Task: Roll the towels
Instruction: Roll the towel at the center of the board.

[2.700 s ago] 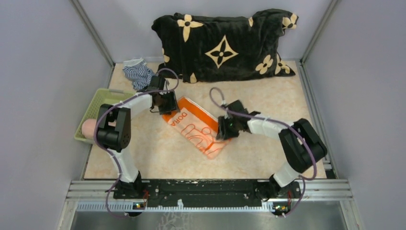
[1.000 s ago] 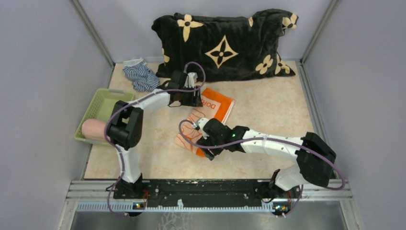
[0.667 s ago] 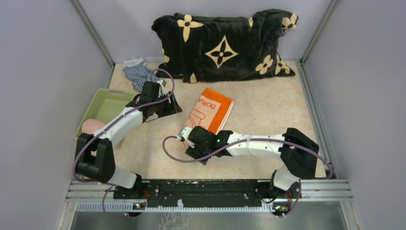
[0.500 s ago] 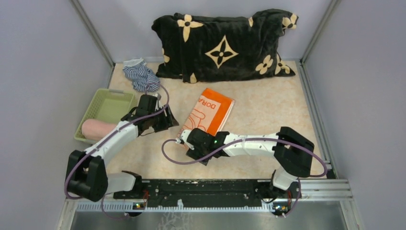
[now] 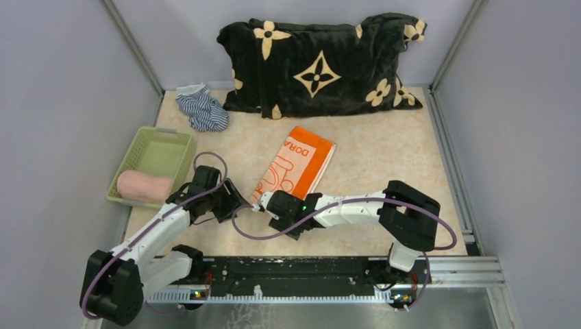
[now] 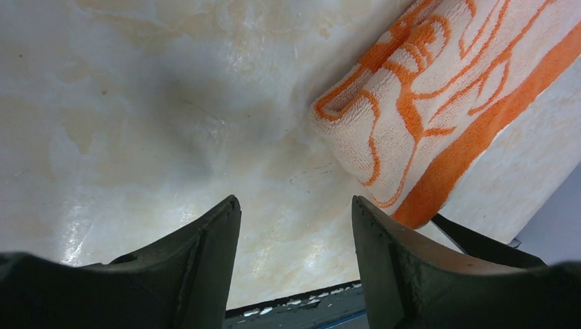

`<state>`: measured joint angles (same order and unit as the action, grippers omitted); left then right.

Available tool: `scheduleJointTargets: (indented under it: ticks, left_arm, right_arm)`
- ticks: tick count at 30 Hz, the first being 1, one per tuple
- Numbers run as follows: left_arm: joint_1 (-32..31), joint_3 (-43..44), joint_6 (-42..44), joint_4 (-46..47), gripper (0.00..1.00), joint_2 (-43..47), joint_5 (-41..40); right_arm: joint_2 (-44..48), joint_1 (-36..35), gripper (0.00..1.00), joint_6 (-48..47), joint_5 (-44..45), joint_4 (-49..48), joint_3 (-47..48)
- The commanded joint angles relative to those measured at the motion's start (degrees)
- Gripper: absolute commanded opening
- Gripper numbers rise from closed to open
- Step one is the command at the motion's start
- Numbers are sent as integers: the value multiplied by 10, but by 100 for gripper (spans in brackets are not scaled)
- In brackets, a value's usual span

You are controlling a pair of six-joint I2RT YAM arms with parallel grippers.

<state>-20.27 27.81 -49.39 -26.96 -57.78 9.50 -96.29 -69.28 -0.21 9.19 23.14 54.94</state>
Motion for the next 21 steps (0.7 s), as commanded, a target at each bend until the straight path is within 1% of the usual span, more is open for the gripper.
scheduleJointTargets:
  ticks: [1, 5, 9, 17, 21]
  left_arm:
    - [-5, -7, -45, 19, 67, 11, 8]
    - [-5, -5, -49, 27, 67, 6, -3]
    - [-7, -7, -54, 51, 67, -10, 6]
    - [-13, -11, -65, 88, 67, -40, 16]
    - [-17, -12, -69, 103, 67, -57, 22]
  right_arm:
    - [-18, -8, 52, 20, 7, 18, -5]
    - [55, -8, 54, 16, 27, 34, 14]
    - [73, -8, 55, 3, 26, 28, 45]
    - [10, -8, 55, -7, 17, -30, 58]
    - [-30, -8, 53, -3, 12, -27, 45]
